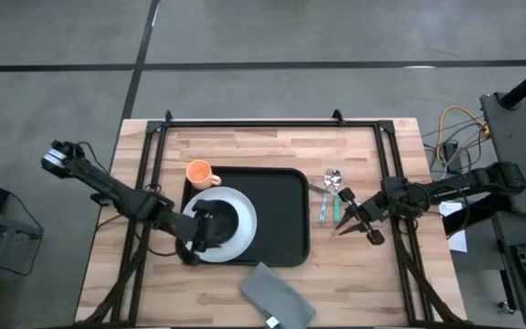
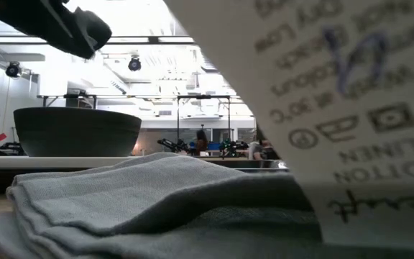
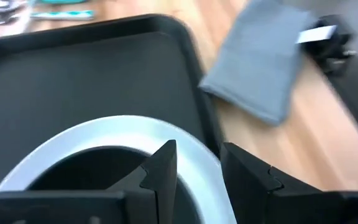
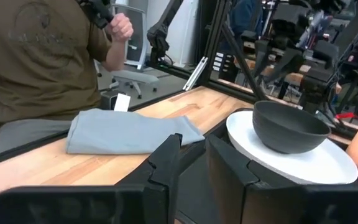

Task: Set up tray
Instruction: Put the gray table napkin on the right side of the white plate

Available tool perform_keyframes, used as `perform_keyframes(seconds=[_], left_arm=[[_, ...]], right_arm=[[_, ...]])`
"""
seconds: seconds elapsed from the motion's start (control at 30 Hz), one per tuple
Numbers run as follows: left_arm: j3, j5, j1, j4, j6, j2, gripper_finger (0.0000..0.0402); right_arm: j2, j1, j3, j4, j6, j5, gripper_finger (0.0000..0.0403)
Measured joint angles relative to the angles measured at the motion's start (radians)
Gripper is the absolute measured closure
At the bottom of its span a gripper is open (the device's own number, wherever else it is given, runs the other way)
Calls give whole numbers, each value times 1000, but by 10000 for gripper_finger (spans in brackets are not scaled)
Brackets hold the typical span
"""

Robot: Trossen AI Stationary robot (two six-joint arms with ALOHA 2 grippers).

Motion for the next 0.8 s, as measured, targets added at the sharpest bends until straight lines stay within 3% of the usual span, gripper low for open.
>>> perform_keyframes(seconds=[0.27,0.57,0.8], left_arm=[[-132,30,-2,88,17,-183,295],[-379,31,-2,243,33,-544,295],[-479,97,-2,237,26,-852,295]], right_arm=[[0,0,0,0,-56,0,326],[0,0,0,1,-62,0,317],[0,0,0,1,-75,0,325]])
